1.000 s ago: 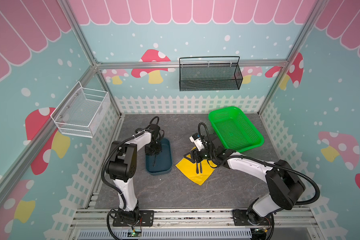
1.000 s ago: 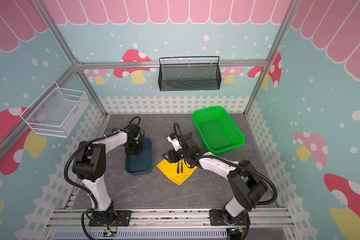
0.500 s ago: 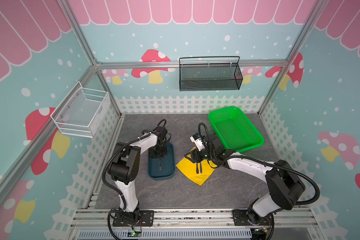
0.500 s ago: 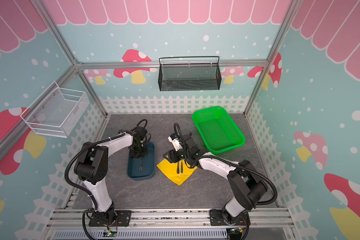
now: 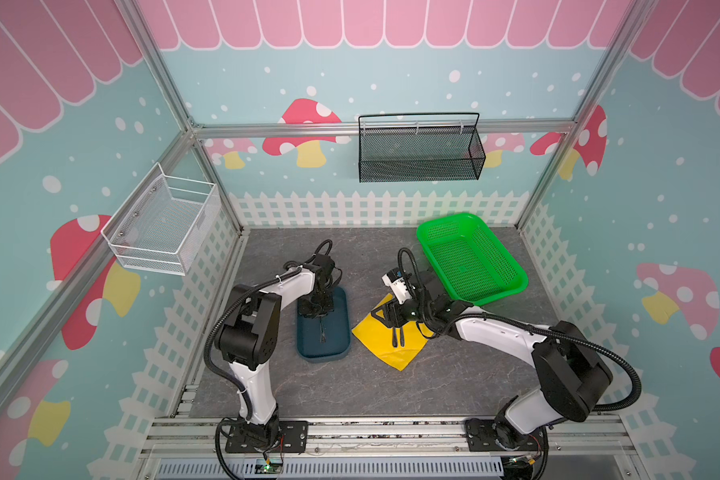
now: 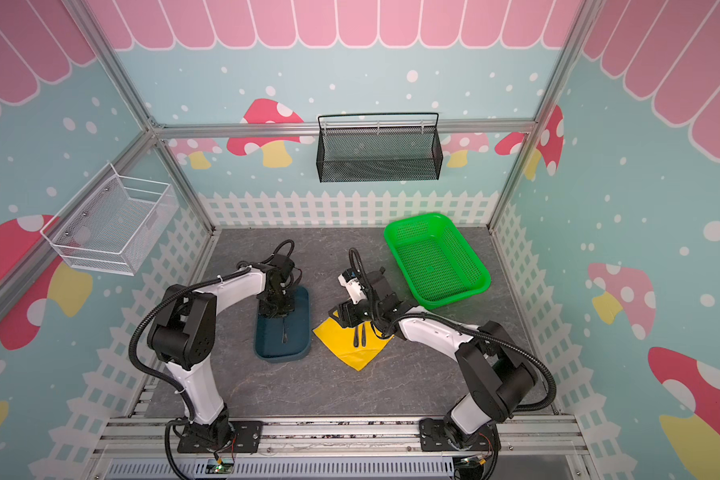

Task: Place the utensils on the paper napkin and roll it up
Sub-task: 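Lower the left gripper into the tray and grasp the spoon handle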

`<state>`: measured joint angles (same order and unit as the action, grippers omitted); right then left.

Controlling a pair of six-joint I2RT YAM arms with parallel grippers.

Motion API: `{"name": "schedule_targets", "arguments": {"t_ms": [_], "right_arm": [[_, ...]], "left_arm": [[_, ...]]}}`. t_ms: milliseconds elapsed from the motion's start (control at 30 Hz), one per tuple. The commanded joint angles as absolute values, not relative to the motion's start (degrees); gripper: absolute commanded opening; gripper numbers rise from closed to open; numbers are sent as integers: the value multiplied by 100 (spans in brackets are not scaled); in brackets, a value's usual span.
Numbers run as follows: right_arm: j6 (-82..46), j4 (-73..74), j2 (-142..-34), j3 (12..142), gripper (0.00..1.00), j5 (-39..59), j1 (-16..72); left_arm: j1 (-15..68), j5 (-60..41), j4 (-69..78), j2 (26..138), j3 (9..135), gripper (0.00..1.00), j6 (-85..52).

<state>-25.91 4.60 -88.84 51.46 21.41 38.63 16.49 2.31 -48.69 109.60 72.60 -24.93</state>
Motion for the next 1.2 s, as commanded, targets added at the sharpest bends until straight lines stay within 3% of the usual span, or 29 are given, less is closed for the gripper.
{"name": "schedule_targets", "arguments": {"t_ms": [0, 467, 833, 1167], "right_arm": [[-2518, 360, -8733, 5071, 65, 2075, 3880], [-2514, 282, -8667, 5097, 65, 1917, 3880], [-2505, 280, -8481, 5082, 66, 1631, 3883], [-2505, 273, -8534, 5085, 66, 1656, 3878]], "left_arm": [[1648, 58, -4840, 11186, 6963, 18, -2510], [1564, -244, -4711, 11135, 6848, 8, -2505], [1669, -600, -4781, 10209, 6631, 9, -2683], [2017, -155, -4670, 10612, 6524, 14, -2872]]}}
